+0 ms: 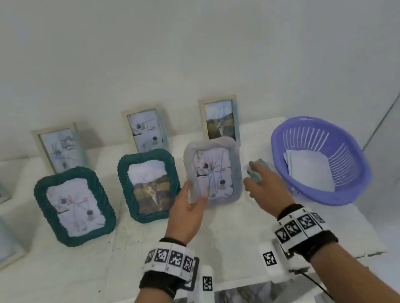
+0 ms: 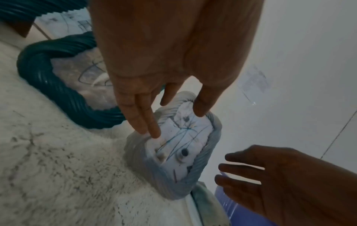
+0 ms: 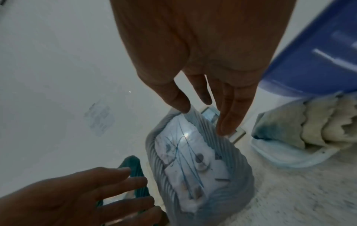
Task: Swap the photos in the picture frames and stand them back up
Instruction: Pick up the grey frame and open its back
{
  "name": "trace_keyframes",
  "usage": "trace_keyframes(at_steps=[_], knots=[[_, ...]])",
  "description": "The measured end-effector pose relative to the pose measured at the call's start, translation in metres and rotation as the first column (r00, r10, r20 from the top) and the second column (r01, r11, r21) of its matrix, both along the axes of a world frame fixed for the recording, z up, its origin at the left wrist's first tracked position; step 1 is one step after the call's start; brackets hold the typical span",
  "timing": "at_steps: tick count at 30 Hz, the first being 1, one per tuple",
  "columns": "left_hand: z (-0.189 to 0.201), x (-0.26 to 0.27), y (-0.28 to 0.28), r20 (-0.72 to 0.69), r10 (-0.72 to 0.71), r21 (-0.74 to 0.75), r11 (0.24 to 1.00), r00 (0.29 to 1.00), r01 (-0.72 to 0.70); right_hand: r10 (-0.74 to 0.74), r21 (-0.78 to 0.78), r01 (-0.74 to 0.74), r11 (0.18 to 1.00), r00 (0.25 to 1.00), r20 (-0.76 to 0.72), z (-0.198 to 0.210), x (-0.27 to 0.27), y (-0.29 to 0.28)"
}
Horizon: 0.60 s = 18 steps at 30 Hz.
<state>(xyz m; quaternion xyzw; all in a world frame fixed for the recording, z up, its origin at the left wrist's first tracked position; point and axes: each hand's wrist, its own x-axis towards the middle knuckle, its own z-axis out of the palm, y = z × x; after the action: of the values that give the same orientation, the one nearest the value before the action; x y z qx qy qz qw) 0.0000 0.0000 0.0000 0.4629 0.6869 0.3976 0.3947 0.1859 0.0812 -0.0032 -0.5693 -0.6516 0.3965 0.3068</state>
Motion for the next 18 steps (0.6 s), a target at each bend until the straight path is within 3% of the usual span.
trace_keyframes(at_steps=[6, 11, 14, 18], knots=[[-0.01, 0.013, 0.02, 0.006, 0.102, -0.011, 0.995, 0.995, -0.102, 0.124, -0.096, -0.126, 0.987, 0.992, -0.022, -0.007, -0.006, 0.025], [-0.007, 0.015, 0.015, 0.005, 0.139, 0.06, 0.988, 0.99, -0.139, 0.074, 0.018, -0.072, 0.997, 0.991, -0.115, -0.008, 0.003, 0.026], [0.006, 0.018, -0.002, -0.02, 0.112, 0.112, 0.988, 0.994, -0.109, 0.063, 0.04, -0.054, 0.998, 0.957, -0.285, -0.004, 0.016, 0.015], [0.018, 0.02, -0.027, -0.052, 0.076, 0.131, 0.989, 0.996, -0.069, 0.017, -0.101, -0.093, 0.991, 0.809, -0.588, 0.002, 0.025, -0.005]])
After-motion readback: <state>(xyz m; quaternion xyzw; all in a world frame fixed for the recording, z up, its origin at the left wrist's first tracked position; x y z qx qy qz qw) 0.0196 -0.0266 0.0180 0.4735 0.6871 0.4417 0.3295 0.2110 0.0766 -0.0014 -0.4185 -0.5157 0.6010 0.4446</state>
